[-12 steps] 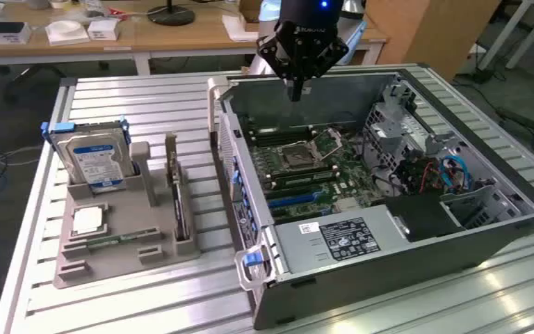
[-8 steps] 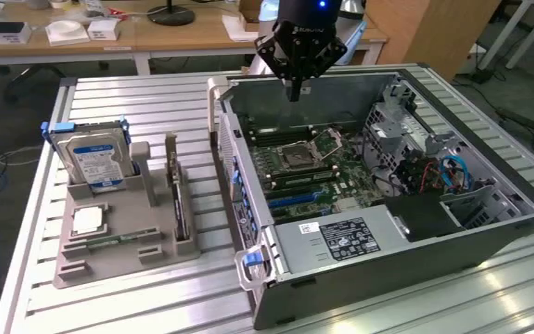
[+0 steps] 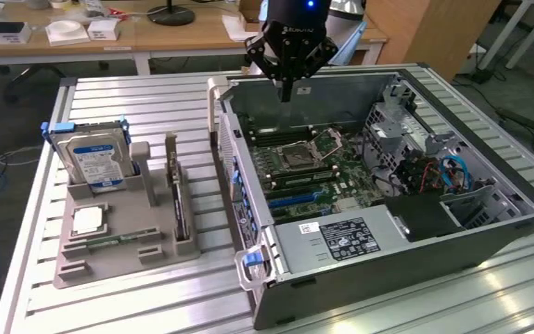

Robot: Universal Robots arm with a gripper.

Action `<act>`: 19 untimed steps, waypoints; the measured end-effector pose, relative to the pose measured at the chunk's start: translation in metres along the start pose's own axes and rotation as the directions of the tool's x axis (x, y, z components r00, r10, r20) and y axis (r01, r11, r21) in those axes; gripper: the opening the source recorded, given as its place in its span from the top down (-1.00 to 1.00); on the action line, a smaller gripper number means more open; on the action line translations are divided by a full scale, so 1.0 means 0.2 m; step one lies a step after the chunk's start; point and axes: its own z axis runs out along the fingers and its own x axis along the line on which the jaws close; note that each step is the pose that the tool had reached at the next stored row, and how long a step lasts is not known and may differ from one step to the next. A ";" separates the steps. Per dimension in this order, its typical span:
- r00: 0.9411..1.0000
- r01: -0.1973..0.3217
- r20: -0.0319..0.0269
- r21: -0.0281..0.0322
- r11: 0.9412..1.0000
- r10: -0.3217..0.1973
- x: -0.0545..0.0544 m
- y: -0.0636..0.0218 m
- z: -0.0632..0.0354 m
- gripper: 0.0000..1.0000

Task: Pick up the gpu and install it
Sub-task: 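Reach for the gpu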

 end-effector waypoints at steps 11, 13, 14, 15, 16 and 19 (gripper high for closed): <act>1.000 0.000 0.000 0.000 1.000 0.000 0.02 -0.001 0.000 0.74; 1.000 0.000 0.000 0.000 1.000 0.000 0.02 -0.001 -0.001 0.74; 1.000 0.000 0.000 0.000 1.000 0.000 0.02 -0.001 -0.001 0.74; 1.000 0.000 0.000 0.000 1.000 0.000 0.02 -0.001 0.000 0.74; 1.000 0.000 0.000 0.000 1.000 0.000 0.02 -0.001 0.000 0.74; 1.000 0.000 0.000 0.000 1.000 0.000 0.03 -0.002 -0.001 0.74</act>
